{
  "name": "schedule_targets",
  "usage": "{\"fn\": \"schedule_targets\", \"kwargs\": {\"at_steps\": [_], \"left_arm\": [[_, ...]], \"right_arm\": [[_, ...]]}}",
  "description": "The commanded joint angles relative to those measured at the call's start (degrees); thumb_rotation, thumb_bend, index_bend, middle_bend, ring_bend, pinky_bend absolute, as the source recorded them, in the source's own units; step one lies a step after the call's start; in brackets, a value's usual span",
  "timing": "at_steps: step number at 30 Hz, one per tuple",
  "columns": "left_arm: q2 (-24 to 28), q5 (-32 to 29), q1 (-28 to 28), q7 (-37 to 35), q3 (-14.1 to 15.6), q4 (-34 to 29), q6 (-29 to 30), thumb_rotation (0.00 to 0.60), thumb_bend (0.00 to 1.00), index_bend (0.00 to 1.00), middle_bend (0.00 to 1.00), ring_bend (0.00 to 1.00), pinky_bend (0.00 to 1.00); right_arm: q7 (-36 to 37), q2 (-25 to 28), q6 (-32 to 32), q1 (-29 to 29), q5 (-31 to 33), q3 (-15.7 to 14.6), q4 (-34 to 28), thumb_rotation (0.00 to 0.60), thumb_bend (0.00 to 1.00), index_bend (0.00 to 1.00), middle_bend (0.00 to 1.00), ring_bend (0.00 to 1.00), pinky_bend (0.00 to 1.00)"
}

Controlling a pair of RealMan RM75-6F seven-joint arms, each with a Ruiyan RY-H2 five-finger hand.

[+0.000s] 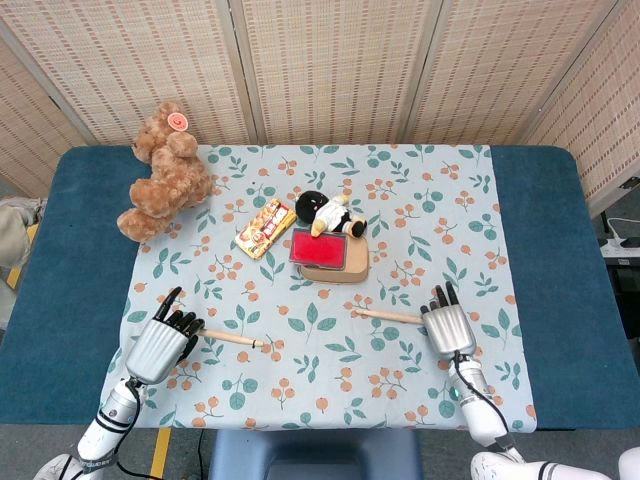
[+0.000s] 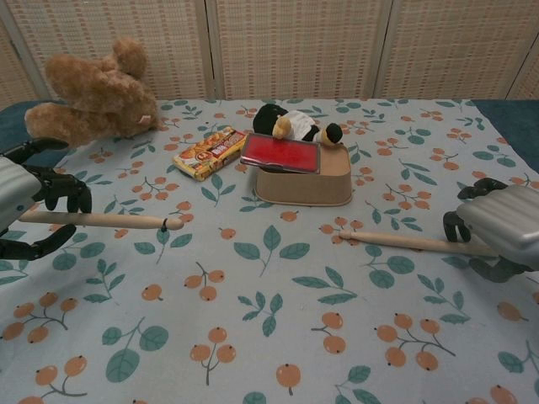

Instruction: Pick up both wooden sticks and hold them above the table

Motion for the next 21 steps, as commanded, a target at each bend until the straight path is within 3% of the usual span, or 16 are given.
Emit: {"fn": "schedule_targets", "kwargs": {"at_steps": [1, 21], "left_arm": [[0.09, -0.04, 0.11, 0.06, 0.11, 0.06, 0.05, 0.600, 0.57, 0.85, 0.90, 0.52, 0.12], [0.23, -1.21, 0.81, -0.72, 0.03, 1.35, 0.05, 0.600, 0.57, 0.85, 0.90, 0.53, 0.13]], "right_arm": [[0.13, -0.52, 0.56, 0.22, -0.38, -0.36, 0.54, 0.600, 0.35, 0.41, 0.40, 0.13, 0.02], [-1.12, -2.21, 2.26, 1.09, -0.74, -2.58, 2.39, 0.600, 0.35, 0.63, 0.63, 0.36, 0.13]]}}
